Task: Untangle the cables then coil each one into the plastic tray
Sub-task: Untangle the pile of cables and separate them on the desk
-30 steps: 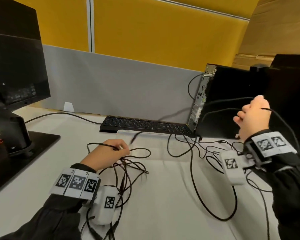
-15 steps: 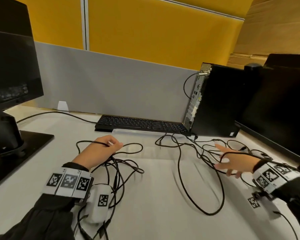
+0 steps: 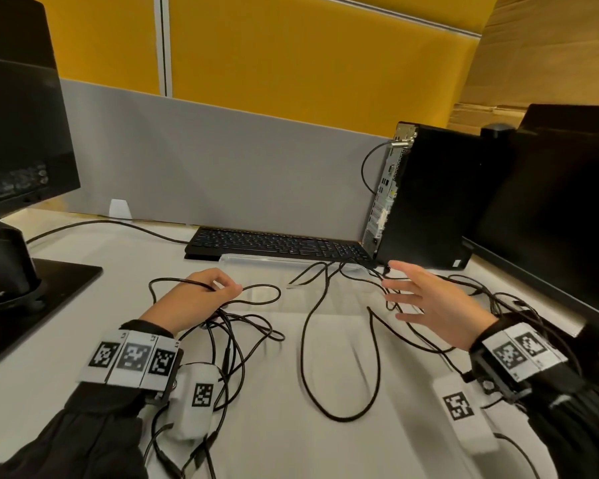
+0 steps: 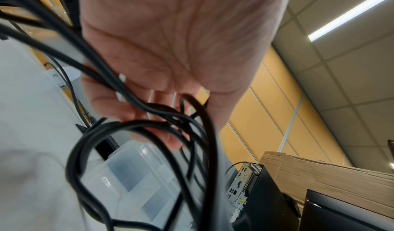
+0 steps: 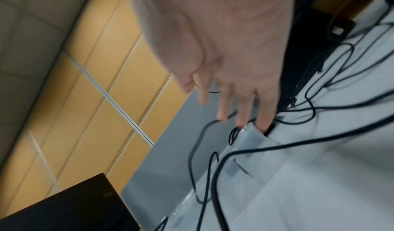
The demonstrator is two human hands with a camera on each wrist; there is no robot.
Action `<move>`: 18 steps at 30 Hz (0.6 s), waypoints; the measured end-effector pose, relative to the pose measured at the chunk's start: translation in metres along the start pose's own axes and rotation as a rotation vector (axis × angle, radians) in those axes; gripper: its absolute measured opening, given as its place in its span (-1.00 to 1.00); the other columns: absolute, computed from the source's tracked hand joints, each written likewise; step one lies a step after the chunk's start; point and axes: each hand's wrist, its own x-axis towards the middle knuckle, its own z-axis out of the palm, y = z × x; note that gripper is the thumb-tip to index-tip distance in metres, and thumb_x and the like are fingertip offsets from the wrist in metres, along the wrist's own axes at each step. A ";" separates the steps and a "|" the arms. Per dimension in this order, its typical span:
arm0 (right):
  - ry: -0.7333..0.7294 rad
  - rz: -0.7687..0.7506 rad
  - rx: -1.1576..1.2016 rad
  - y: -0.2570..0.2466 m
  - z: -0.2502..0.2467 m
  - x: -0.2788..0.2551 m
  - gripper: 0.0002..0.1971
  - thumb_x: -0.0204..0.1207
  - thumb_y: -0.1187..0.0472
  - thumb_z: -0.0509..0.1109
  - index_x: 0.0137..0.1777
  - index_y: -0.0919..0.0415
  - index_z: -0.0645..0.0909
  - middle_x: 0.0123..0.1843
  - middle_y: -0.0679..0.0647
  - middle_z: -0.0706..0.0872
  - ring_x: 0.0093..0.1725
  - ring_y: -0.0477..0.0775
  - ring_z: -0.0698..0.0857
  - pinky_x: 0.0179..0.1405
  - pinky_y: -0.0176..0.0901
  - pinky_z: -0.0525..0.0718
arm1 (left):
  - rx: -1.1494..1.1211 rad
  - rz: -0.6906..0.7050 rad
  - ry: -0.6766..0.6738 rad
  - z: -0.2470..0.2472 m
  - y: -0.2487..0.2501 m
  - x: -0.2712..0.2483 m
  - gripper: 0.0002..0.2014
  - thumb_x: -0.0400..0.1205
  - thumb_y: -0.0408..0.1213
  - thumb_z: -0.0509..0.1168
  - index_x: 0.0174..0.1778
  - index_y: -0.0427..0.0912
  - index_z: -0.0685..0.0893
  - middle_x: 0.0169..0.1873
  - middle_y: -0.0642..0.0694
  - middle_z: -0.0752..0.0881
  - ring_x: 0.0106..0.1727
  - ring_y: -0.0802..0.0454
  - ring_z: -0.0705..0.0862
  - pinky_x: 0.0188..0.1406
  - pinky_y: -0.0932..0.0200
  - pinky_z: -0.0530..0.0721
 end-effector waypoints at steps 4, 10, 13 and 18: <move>0.210 0.075 -0.160 0.012 0.005 0.011 -0.53 0.65 0.09 0.24 0.54 0.04 0.27 0.40 0.15 0.53 0.26 0.15 0.60 0.18 0.09 0.60 | -0.009 0.005 -0.002 0.000 0.001 0.000 -0.83 0.62 0.00 0.25 -0.01 0.00 0.59 -0.16 -0.02 0.68 -0.14 0.13 0.62 -0.32 0.28 0.51; 0.400 0.070 0.270 0.023 -0.015 0.016 -0.51 0.64 0.40 0.20 0.56 0.23 0.24 0.38 0.22 0.50 0.05 0.15 0.67 -0.15 -0.06 0.65 | -0.004 0.007 -0.011 0.000 0.002 -0.001 -0.82 0.63 -0.01 0.23 0.01 -0.01 0.59 -0.17 0.00 0.67 -0.16 0.12 0.62 -0.32 0.28 0.52; 0.475 0.118 0.386 0.025 -0.025 0.013 -0.60 0.67 0.35 0.17 0.49 0.32 0.32 0.39 0.23 0.48 0.25 0.22 0.59 -0.04 0.00 0.63 | -0.003 0.010 -0.006 0.001 0.002 -0.002 -0.82 0.63 -0.02 0.24 0.01 -0.02 0.60 -0.19 0.00 0.66 -0.17 0.12 0.61 -0.33 0.29 0.52; 0.242 -0.201 -0.493 0.019 0.005 0.000 -0.64 0.67 0.13 0.21 0.46 -0.02 0.42 0.49 0.01 0.45 0.43 0.04 0.43 0.36 0.02 0.46 | 0.008 0.005 -0.011 0.002 0.003 -0.002 -0.83 0.63 -0.02 0.24 0.00 -0.01 0.59 -0.19 0.00 0.68 -0.16 0.12 0.62 -0.32 0.28 0.52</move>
